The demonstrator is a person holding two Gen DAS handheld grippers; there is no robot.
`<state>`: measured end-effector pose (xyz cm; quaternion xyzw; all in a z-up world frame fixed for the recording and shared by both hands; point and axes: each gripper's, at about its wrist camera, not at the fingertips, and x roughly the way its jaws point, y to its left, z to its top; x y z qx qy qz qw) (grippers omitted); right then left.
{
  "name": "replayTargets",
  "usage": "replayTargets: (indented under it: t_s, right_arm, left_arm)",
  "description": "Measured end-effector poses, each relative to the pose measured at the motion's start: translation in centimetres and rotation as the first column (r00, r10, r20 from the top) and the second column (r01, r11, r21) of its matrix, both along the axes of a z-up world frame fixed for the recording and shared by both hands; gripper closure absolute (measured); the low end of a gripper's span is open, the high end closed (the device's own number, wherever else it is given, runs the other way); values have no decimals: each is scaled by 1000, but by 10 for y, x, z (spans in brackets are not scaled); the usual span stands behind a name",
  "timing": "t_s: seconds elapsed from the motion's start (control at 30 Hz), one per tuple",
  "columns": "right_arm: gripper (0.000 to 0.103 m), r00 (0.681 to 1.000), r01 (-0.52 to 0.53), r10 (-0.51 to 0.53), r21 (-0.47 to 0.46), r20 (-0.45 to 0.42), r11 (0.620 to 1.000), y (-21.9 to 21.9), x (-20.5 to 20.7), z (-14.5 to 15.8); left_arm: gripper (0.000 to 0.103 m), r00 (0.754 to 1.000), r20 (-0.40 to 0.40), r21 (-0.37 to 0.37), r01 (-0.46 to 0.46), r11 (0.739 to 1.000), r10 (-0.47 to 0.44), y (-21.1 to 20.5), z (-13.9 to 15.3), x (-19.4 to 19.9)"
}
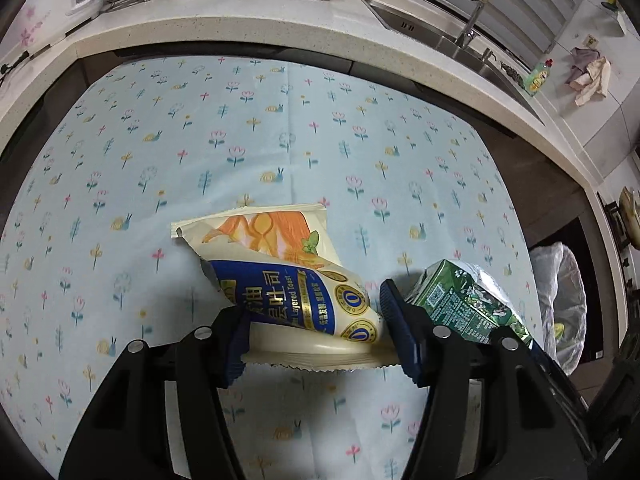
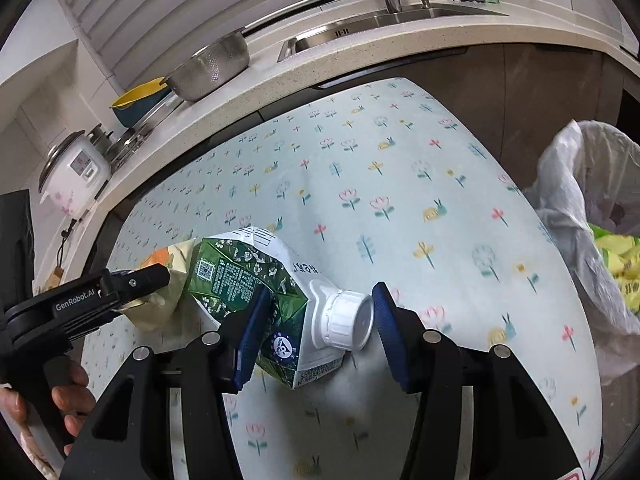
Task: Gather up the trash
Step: 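Grasp the blue-labelled bread bag with the left tool while the right tool grasps the green milk carton, then carry the bread bag and milk carton over the bin with both tools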
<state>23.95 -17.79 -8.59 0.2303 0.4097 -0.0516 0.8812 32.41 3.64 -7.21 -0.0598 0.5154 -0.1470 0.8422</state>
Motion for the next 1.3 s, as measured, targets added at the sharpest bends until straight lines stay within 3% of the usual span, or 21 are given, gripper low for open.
replayTargets:
  t_s: [0.23, 0.47, 0.9, 1.03, 1.3]
  right_arm:
    - [52, 1000, -4, 4, -7, -26, 1000, 7, -65, 2]
    - [54, 999, -19, 20, 27, -50, 999, 13, -103, -1]
    - [50, 993, -81, 86, 66, -79, 995, 20, -92, -16]
    - [56, 994, -92, 95, 47, -52, 995, 24, -95, -8]
    - [57, 999, -20, 18, 29, 41, 999, -1, -110, 26]
  left_arm:
    - [46, 999, -11, 36, 54, 998, -53, 7, -1, -61]
    - [46, 995, -14, 42, 96, 994, -96, 5, -3, -102]
    - [48, 994, -26, 58, 109, 992, -107, 2, -8, -113]
    - [48, 994, -12, 57, 111, 992, -110, 1, -1, -114]
    - [48, 991, 48, 27, 127, 992, -128, -8, 30, -120]
